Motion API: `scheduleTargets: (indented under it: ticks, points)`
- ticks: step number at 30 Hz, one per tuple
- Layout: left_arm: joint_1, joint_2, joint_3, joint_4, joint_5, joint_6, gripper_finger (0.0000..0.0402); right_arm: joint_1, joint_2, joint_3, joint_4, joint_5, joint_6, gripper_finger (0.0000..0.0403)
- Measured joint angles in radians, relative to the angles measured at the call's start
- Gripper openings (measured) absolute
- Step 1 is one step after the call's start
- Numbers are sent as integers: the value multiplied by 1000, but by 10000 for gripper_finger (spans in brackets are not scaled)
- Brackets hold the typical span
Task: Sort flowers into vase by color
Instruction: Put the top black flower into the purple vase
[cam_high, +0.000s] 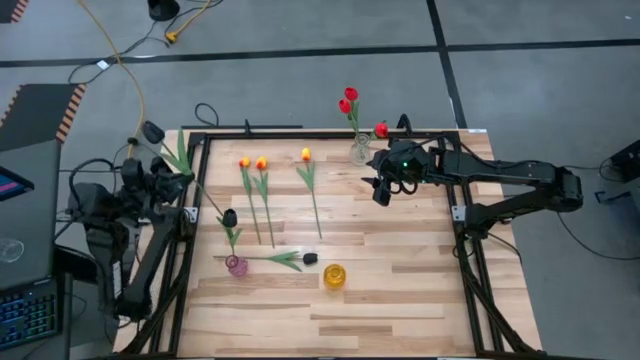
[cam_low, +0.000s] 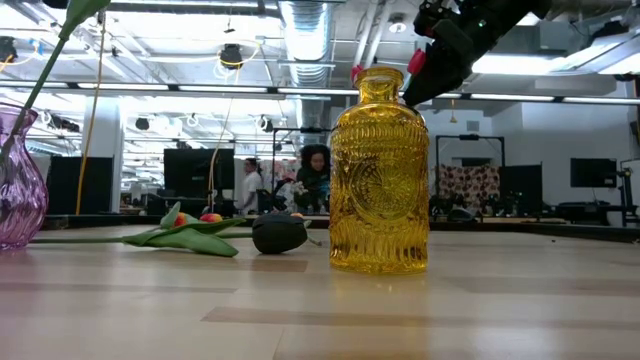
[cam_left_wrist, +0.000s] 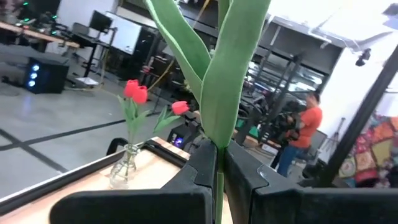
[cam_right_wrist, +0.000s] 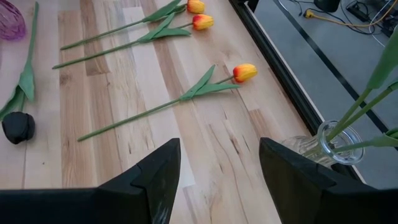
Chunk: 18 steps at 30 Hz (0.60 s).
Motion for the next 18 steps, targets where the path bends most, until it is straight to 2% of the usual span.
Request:
scheduleTargets:
  ticks: [3,9,15,18]
  points:
    - [-107,0,0,-22,-82,44,2,0,0,0,0,0,0,246]
    - [-343,0,0,-170,-298,141,2,0,0,0,0,0,0,246]
    - [-519,-3,10,-171,-421,143,2,0,0,0,0,0,0,246]
    - [-598,-3,9,-181,-443,138,2,0,0,0,0,0,0,246]
